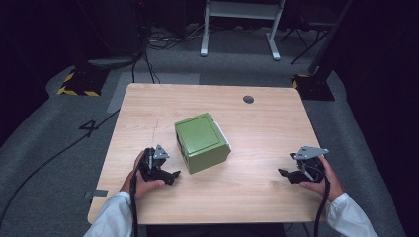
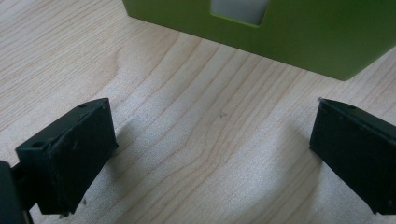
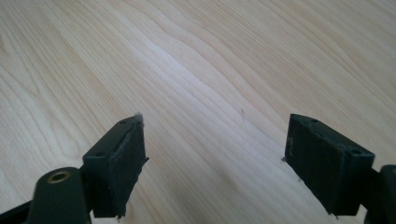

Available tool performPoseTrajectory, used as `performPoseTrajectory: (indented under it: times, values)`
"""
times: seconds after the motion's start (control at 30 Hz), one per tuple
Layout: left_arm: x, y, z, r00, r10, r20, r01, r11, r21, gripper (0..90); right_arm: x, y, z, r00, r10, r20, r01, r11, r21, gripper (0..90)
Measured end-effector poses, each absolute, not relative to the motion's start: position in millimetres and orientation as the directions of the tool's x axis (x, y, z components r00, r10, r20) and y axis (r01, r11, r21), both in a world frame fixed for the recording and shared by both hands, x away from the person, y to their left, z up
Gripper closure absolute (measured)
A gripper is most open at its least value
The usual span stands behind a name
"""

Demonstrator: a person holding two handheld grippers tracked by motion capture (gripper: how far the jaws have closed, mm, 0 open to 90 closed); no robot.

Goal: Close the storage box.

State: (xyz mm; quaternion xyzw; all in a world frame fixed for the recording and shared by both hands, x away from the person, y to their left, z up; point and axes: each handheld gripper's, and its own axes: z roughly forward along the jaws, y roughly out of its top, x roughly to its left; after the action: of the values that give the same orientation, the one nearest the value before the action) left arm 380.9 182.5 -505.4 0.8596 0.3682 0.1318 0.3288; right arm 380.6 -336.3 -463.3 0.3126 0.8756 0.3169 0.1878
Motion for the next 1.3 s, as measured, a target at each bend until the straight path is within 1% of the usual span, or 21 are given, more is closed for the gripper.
performPoseTrajectory:
  times: [0.1,0.3,0.37,0.5,0.57,0.67,0.77,1.3]
  values:
    - [381,182,-505,0.694,0.72,-0.016,0.547,-0.512,0.662,0.5,375,-356,-470,-0.704,0.703,-0.098,0.467,0.562,0.683,20.0]
    - [380,183,-506,0.69,0.724,-0.017,0.549,-0.508,0.664,0.5,369,-376,-481,-0.664,0.745,-0.07,0.504,0.515,0.693,20.2]
    - [380,183,-506,0.69,0.724,-0.017,0.549,-0.508,0.664,0.5,365,-387,-487,-0.63,0.775,-0.049,0.532,0.478,0.699,20.3]
    - [380,183,-506,0.69,0.723,-0.017,0.549,-0.508,0.664,0.5,361,-397,-492,-0.613,0.79,-0.031,0.544,0.449,0.709,19.7]
    - [380,183,-506,0.691,0.723,-0.017,0.549,-0.509,0.663,0.5,359,-403,-498,-0.582,0.812,-0.04,0.558,0.434,0.708,18.4]
    - [380,183,-506,0.692,0.722,-0.016,0.548,-0.51,0.663,0.5,358,-409,-502,-0.571,0.821,-0.002,0.559,0.39,0.732,18.4]
    - [379,183,-505,0.692,0.721,-0.016,0.548,-0.511,0.662,0.5,358,-409,-504,-0.568,0.823,-0.007,0.55,0.386,0.741,17.2]
    - [379,183,-505,0.692,0.722,-0.015,0.548,-0.512,0.662,0.4,358,-408,-504,-0.562,0.827,-0.007,0.553,0.381,0.741,17.1]
